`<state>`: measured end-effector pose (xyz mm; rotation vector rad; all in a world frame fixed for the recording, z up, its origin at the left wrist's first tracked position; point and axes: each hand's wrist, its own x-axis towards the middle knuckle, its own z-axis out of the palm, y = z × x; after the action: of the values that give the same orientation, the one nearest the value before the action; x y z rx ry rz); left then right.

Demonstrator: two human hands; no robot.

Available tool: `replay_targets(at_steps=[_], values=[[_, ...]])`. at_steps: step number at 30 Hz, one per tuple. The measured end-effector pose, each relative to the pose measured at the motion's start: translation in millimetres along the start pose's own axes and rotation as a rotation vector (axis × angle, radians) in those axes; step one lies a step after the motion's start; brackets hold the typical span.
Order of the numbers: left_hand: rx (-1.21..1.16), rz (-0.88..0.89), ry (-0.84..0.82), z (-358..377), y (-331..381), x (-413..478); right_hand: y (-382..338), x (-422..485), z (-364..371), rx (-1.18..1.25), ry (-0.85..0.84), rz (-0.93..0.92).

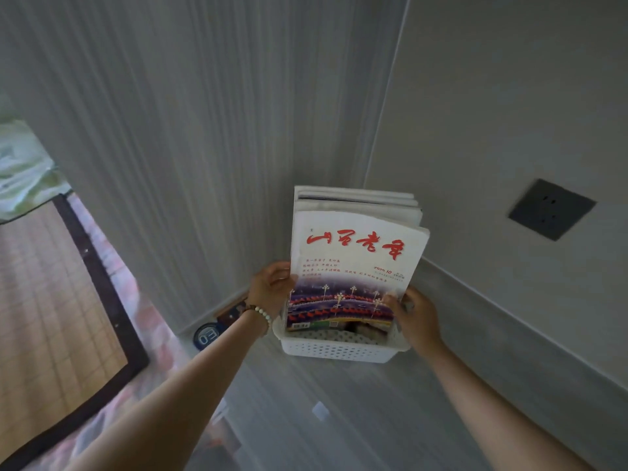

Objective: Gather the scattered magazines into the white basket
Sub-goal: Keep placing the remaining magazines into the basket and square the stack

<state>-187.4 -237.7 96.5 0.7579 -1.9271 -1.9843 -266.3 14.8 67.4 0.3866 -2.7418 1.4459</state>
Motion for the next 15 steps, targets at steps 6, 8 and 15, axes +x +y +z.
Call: replay_targets(at_steps=[6, 8, 15], values=[[0.049, 0.039, 0.049, -1.3, -2.4, 3.7, 5.9, -1.7, 3.4, 0.046, 0.064, -0.008], [0.126, 0.073, 0.083, -0.4, -3.8, 1.7, 11.4, -5.2, 5.6, 0.019, 0.109, -0.023], [0.262, 0.001, 0.137, -3.6, -22.8, -8.1, 28.5, -26.7, 14.7, 0.072, 0.143, 0.049]])
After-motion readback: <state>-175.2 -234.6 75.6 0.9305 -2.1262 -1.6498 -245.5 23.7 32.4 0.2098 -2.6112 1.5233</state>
